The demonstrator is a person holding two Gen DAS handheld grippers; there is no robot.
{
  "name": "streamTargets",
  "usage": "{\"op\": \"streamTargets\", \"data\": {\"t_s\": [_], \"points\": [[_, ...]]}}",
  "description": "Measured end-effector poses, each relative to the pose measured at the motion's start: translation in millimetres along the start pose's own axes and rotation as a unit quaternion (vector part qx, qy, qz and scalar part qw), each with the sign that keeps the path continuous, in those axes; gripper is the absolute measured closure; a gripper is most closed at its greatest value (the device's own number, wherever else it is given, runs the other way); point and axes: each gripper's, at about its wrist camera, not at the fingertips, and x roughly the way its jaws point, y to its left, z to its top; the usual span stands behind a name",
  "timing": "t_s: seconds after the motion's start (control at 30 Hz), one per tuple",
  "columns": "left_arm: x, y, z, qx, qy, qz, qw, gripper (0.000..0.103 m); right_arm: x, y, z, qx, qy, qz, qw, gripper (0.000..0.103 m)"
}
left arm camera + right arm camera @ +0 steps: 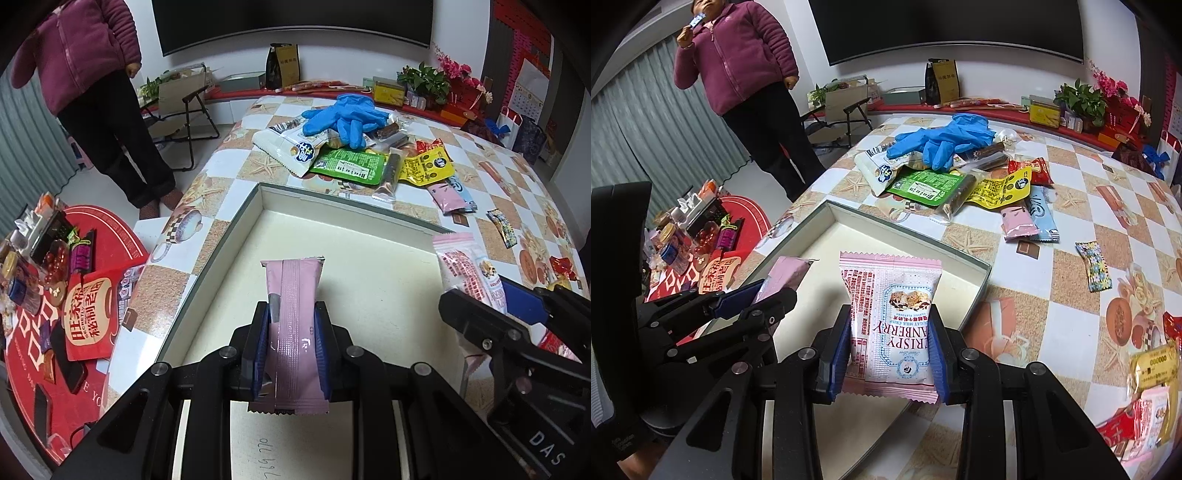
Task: Organize snacks
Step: 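Lower both snacks into the white tray and open both tools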
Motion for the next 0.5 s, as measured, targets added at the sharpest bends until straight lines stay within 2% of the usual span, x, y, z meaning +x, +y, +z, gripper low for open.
{"op": "streamTargets", "data": {"t_s": [0.5], "points": [[17.7,-0.1,4.0,0.007,0.016,-0.003,0.9998,0.078,21.4,-2.2,6.6,0.001,0.017,-0.008,1.0,0.064]]}}
